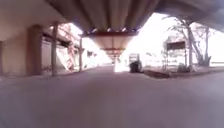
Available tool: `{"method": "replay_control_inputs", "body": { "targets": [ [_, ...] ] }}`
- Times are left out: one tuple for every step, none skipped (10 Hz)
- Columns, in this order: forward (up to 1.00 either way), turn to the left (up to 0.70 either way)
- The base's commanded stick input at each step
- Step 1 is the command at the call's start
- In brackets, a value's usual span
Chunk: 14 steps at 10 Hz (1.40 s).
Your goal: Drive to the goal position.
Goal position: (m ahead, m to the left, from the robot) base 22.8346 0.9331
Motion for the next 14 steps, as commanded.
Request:
{"method": "replay_control_inputs", "body": {
  "targets": [
    [0.85, 0.0],
    [0.85, 0.0],
    [0.85, 0.0],
    [0.85, 0.0],
    [0.85, 0.0],
    [0.85, 0.0],
    [0.85, 0.0],
    [0.85, 0.0],
    [0.85, 0.0],
    [0.85, 0.0],
    [0.85, 0.0],
    [0.85, 0.0],
    [0.85, 0.0],
    [0.85, 0.0]
  ]
}}
